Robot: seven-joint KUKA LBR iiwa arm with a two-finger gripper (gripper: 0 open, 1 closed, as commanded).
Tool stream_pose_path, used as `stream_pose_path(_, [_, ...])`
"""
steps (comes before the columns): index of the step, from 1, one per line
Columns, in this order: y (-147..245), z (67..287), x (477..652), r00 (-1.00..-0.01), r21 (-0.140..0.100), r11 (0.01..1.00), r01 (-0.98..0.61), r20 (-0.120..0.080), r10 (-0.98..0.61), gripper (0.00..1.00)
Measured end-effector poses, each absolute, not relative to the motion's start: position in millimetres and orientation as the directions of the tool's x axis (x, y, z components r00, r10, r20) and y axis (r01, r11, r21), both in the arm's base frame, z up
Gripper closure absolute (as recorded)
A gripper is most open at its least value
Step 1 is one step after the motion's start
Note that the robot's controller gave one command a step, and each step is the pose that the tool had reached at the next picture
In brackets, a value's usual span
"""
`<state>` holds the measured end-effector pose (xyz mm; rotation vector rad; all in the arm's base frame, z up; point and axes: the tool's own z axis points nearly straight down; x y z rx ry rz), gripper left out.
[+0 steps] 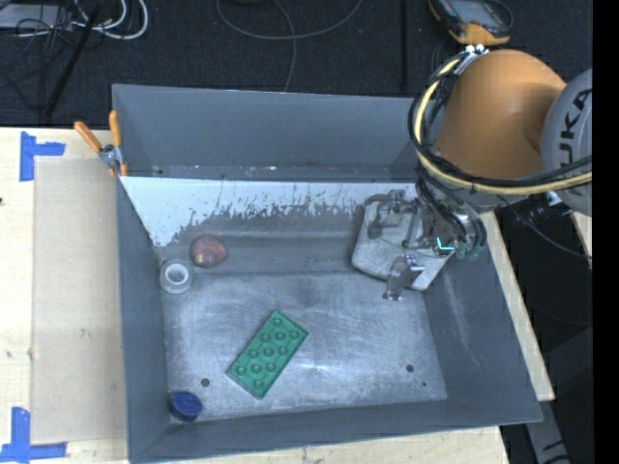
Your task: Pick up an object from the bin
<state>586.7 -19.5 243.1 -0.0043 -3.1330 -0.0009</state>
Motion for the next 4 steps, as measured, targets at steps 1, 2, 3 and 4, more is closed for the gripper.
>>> stream_pose_path(1, [94,153,540.4,-0.994,0.004,0.994,-0.112,0.009,-0.112,0.0])
stream_pose_path(2, [118,75,554.3,-0.991,-0.001,0.991,-0.136,0.005,-0.136,0.0])
stream_pose_path(3, [121,74,525.4,-0.982,0.0,0.982,-0.188,-0.013,-0.188,0.0])
stream_pose_path(4, [121,74,524.9,-0.982,0.001,0.982,-0.187,-0.008,-0.187,1.0])
